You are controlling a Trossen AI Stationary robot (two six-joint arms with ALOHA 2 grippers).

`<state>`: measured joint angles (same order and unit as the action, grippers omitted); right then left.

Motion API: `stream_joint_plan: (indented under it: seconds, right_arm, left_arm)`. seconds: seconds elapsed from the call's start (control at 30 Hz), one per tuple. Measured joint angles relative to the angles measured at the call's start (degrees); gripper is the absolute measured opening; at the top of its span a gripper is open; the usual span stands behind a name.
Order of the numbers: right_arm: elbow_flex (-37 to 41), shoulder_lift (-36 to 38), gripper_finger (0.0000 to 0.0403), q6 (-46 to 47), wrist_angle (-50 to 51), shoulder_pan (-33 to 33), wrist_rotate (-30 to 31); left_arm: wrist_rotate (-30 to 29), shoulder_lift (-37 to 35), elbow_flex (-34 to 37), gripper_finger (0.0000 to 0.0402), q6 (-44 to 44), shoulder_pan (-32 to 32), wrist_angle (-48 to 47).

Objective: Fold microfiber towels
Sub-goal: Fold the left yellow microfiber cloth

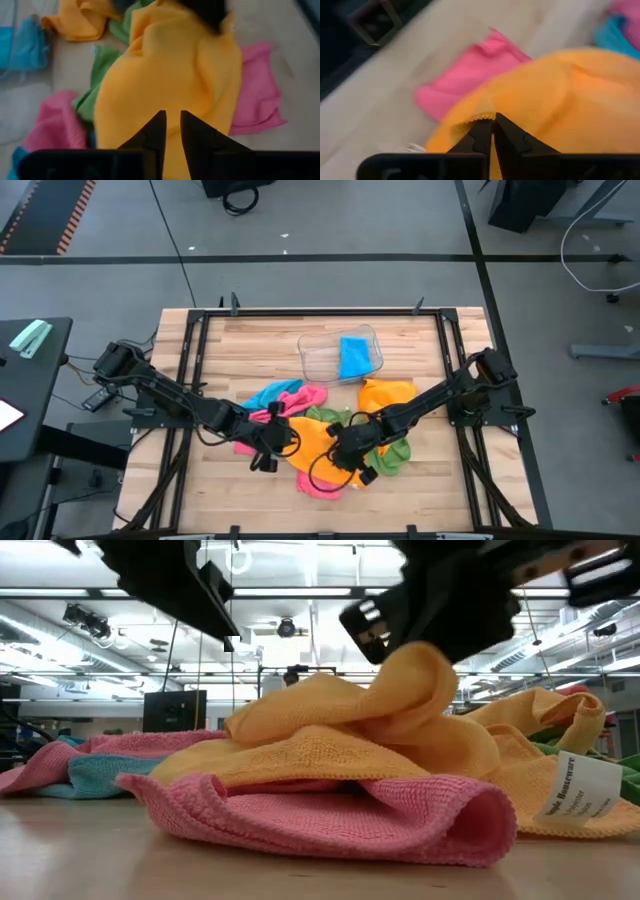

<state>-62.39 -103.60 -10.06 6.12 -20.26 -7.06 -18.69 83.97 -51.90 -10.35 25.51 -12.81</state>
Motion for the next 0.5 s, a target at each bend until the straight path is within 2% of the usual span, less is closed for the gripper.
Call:
stream_joint_plan:
  seconds: [0.27,0.4,0.5]
  right_arm:
    - [0.0,5.7,0.0116,4.0,4.5,0.6,1.6]
    - [0.0,9.3,0.0139,6.3,8.7,0.3,4.8]
    - [0.0,9.7,0.015,8.1,12.9,-0.5,6.6]
  left_arm:
    - [0.3,0.8,0.0,0.0086,0.1,0.0,0.2]
    - [-0.6,2.1,0.1,0.0088,4.7,0.4,0.2]
    - [-0.5,3.7,0.0,0.01,5.0,0.4,1.7]
